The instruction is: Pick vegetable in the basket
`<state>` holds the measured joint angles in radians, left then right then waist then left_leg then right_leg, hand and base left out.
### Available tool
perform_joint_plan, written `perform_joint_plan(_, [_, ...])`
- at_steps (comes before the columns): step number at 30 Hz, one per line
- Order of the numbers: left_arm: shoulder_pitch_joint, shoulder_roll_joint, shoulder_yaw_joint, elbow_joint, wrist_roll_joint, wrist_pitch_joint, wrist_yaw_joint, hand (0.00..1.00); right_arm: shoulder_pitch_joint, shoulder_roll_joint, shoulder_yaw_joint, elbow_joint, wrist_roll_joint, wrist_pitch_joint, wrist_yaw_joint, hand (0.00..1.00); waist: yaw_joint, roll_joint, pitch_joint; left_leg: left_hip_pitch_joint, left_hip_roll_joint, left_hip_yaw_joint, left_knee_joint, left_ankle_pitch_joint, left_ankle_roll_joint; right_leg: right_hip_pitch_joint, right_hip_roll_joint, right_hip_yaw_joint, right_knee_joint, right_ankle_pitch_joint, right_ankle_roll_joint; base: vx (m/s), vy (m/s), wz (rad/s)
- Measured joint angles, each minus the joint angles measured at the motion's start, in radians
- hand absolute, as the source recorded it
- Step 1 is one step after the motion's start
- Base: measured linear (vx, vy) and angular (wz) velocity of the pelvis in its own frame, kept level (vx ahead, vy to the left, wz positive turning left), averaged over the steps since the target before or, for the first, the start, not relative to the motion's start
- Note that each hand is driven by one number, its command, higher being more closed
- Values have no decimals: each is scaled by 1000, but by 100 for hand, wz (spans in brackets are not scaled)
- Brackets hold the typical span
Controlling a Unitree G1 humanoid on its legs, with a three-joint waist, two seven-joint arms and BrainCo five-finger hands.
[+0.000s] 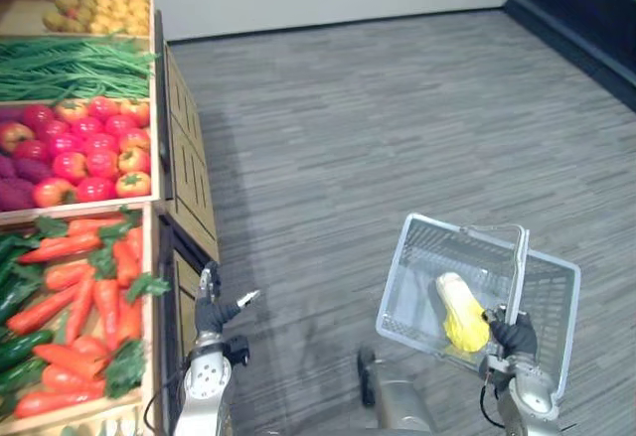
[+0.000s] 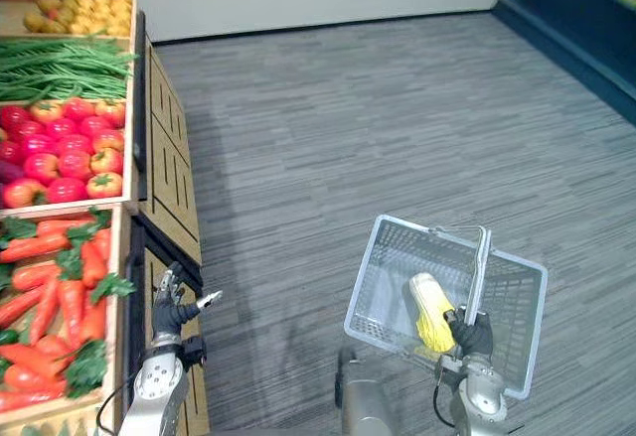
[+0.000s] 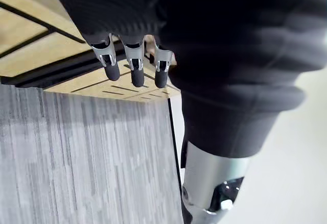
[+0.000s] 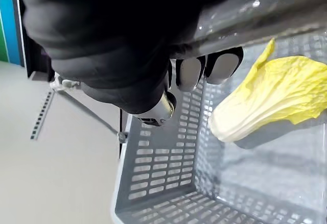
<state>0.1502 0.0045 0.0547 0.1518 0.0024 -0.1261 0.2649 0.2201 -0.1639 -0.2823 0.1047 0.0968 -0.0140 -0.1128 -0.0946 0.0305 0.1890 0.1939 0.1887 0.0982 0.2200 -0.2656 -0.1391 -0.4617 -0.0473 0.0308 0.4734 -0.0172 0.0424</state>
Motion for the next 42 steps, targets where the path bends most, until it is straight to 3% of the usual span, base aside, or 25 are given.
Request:
perform_joint_plan(1, [3, -14, -2, -13, 0, -3, 0, 0, 0, 3, 17, 0, -2, 7, 2, 100, 1, 2, 1, 3, 10, -22, 53, 54, -11, 22, 0, -25, 52, -63, -18, 355, -256, 37])
perform_joint_plan(3, [26, -37, -2, -44, -2, -16, 1, 0, 14, 9, 47, -10, -7, 7, 6, 100, 5, 1, 2, -91, 46, -50, 306, 144, 25, 98, 5, -63, 56, -136, -41, 434, -315, 44])
perform_joint_plan(4, [42, -47, -4, -54, -10, -16, -1, 0, 28, 19, 54, -31, -7, 7, 7, 100, 17, 3, 9, -187, 88, -53, 533, 231, 56, 168, 16, -87, 21, -161, -59, 491, -339, 24])
perform_joint_plan(5, [65, -62, -6, -68, -12, -16, -1, 0, 49, 32, 57, -56, -7, 7, 4, 100, 44, 12, 14, -264, 132, -25, 716, 221, 58, 248, 40, -101, -25, -172, -73, 468, -317, 16])
perform_joint_plan(7, [95, -63, -11, -103, -14, -16, -1, 0, 80, 43, 66, -97, -6, 7, 0, 100, 67, 8, 16, -360, 149, 34, 850, 183, 90, 357, 44, -128, -89, -188, -89, 334, -184, 27])
perform_joint_plan(9, [107, -63, -13, -127, -22, -16, 0, 0, 97, 43, 58, -133, -6, 3, -2, 100, 83, 6, 15, -426, 147, 175, 804, 122, 107, 449, 27, -177, -151, -204, -92, 309, -124, 60])
perform_joint_plan(13, [99, -63, -31, -129, -22, -16, 4, 0, 102, 36, -3, -130, -6, -8, -3, 100, 76, 10, 10, -422, 121, 475, 513, 127, 119, 570, -7, -318, -198, -237, -63, 305, -41, 101])
perform_joint_plan(14, [90, -63, -47, -124, -19, -16, 5, 0, 111, 36, -37, -122, -6, -9, -8, 100, 61, 23, 2, -417, 100, 554, 416, 165, 143, 585, -9, -369, -186, -254, -40, 429, 4, 158])
perform_joint_plan(15, [84, -59, -54, -115, -18, -16, 5, 0, 112, 40, -72, -92, -6, -9, -17, 100, 50, 21, -8, -384, 66, 634, 333, 147, 222, 601, -20, -395, -155, -283, -11, 277, 26, 172])
perform_joint_plan(17, [82, -56, -53, -90, -18, -15, 2, 0, 112, 37, -110, -19, -7, -4, -20, 100, 45, 2, -39, -334, -32, 619, 195, 84, 296, 621, -44, -411, -126, -310, 17, 348, 45, 146])
perform_joint_plan(18, [83, -53, -52, -86, -18, -15, 2, 0, 108, 39, -114, 4, -7, -3, -20, 100, 45, 1, -46, -327, -54, 600, 165, 74, 290, 631, -50, -417, -121, -312, 17, 328, 53, 126])
perform_joint_plan(20, [108, -32, -53, -78, -17, -10, -4, 0, 84, 46, -108, 86, -10, 23, -17, 100, 53, -45, -51, -271, -153, 522, 97, 67, 287, 641, -107, -422, 21, -318, 28, 393, 38, 119])
perform_joint_plan(21, [113, -29, -52, -78, -17, -9, -4, 0, 85, 49, -107, 96, -11, 25, -17, 100, 51, -54, -53, -258, -175, 492, 86, 64, 283, 627, -126, -424, 93, -312, 25, 421, -1, 121])
perform_joint_plan(23, [112, -12, -62, -74, -9, -4, -10, 0, 90, 67, -103, 133, -17, 28, -16, 100, 12, -61, -59, -224, -209, 365, 73, 48, 286, 501, -153, -322, 411, -249, -64, 374, -79, 154])
perform_joint_plan(24, [112, -9, -61, -73, -8, -2, -12, 0, 92, 73, -99, 134, -18, 29, -15, 100, 4, -63, -58, -213, -207, 347, 71, 48, 285, 466, -133, -266, 446, -273, -66, 367, -158, 141])
perform_joint_plan(26, [113, 2, -56, -78, 3, 7, -13, 0, 105, 97, -68, 109, -18, 31, -12, 100, 20, -60, -58, -169, -179, 277, 65, 43, 253, 324, -28, -35, 458, -344, -38, 335, -214, 82])
perform_joint_plan(28, [107, -1, -64, -96, 9, 7, -17, 0, 142, 124, -45, 52, -17, 29, -2, 100, 25, -62, -58, -162, -148, 208, 91, 23, 214, 236, 36, 110, 387, -355, -18, 276, -289, 92])
perform_joint_plan(30, [96, 1, -71, -113, 10, 6, -23, 0, 176, 144, -30, 1, 1, 23, 6, 100, 13, -82, -56, -192, -134, 93, 165, -19, 160, 209, 78, 282, 231, -333, 11, 267, -427, 158])
perform_joint_plan(31, [90, 11, -73, -125, 10, 6, -24, 0, 201, 150, -26, -16, 12, 19, 6, 100, 9, -117, -61, -218, -144, 40, 225, -57, 124, 230, 60, 338, 116, -270, 23, 210, -394, 178])
perform_joint_plan(32, [81, 9, -83, -126, 11, 7, -26, 0, 211, 143, -22, -7, 18, 15, 4, 100, 9, -122, -51, -237, -144, -17, 282, -93, 100, 232, 52, 300, 139, -258, 60, 218, -367, 162])
perform_joint_plan(33, [88, -7, -101, -129, 12, 9, -30, 0, 219, 129, -24, -6, 22, 21, 2, 100, 28, -94, -64, -260, -109, -56, 298, -94, 91, 236, 63, 240, 137, -272, 32, 171, -267, 118])
perform_joint_plan(34, [88, -11, -105, -135, 12, 9, -32, 0, 221, 124, -24, -12, 25, 20, 2, 100, 38, -82, -69, -271, -95, -69, 300, -91, 86, 233, 64, 215, 137, -275, 24, 192, -303, 105])
perform_joint_plan(36, [70, -16, -103, -163, 13, 7, -34, 0, 205, 111, -21, -10, 29, 19, 5, 100, 62, -52, -68, -286, -61, -81, 267, -59, 39, 235, 61, 130, 134, -278, 11, 164, -267, 98])
perform_joint_plan(38, [64, -15, -98, -178, 17, 6, -34, 0, 206, 113, -20, -9, 29, 19, 7, 100, 76, -43, -66, -288, -46, -115, 247, -38, 20, 262, 58, 69, 118, -277, 9, 91, -197, 83])
perform_joint_plan(42, [54, -1, -93, -179, 53, 7, -27, 0, 223, 114, -34, 12, 27, 11, 5, 100, 80, -46, -62, -308, -34, -118, 234, 3, 38, 315, 29, -34, 84, -278, 8, 9, -100, 89])
